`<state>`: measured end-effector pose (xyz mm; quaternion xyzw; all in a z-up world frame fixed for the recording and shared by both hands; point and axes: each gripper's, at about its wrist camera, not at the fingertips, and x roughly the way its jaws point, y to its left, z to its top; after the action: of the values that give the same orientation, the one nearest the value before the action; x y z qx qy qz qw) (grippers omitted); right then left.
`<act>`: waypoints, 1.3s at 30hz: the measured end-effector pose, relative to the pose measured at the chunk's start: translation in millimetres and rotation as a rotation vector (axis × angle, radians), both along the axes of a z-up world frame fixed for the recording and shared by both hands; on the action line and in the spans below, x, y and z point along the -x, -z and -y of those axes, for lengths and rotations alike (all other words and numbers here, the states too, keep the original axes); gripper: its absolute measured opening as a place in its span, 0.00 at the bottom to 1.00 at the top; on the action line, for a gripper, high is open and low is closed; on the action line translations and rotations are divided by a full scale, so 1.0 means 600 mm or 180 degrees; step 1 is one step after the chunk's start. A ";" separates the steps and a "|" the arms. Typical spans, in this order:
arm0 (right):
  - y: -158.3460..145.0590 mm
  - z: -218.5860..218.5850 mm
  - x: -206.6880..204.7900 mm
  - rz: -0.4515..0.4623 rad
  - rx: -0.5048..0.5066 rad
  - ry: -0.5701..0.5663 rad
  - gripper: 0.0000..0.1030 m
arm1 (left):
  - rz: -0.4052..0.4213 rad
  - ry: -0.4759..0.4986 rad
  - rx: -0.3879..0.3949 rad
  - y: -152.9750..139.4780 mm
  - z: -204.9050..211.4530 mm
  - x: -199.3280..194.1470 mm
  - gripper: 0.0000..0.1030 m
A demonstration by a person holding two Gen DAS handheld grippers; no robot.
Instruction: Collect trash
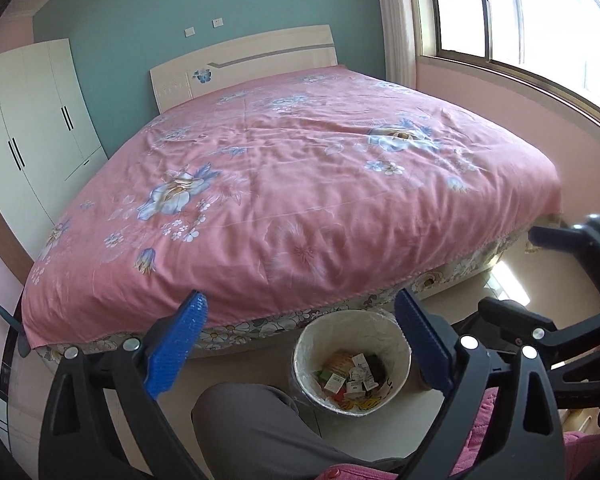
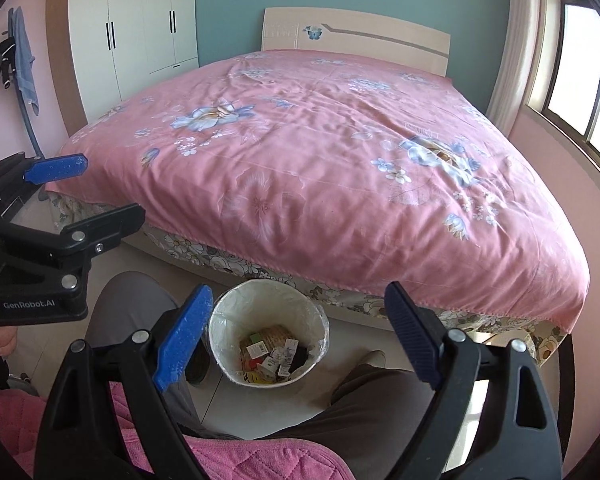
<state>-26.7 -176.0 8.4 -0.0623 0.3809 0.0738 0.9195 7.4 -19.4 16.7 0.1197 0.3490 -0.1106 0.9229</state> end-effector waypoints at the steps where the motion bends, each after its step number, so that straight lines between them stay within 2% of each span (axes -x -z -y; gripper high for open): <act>1: -0.004 0.002 0.008 0.0099 0.0066 0.0100 0.84 | 0.0017 0.0014 -0.0029 0.001 0.003 0.007 0.93; 4: -0.009 0.000 0.030 0.0371 0.0304 0.0319 0.84 | 0.0049 0.0000 -0.0129 0.006 0.011 0.018 0.93; 8: -0.008 0.001 0.044 0.0485 0.0378 0.0450 0.84 | 0.0041 -0.0060 -0.0138 0.009 0.010 0.022 0.93; 20: 0.003 0.029 0.042 0.0336 0.0126 0.0678 0.84 | -0.0121 -0.0251 -0.0067 0.025 -0.010 0.020 0.93; 39: 0.005 0.021 0.042 0.0326 0.0120 0.0645 0.84 | -0.0125 -0.0231 -0.0050 0.025 -0.012 0.022 0.93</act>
<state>-51.9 -188.8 5.2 -0.0444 0.3392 -0.0300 0.9392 -5.6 -12.3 1.9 0.1119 0.3720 -0.0766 0.9183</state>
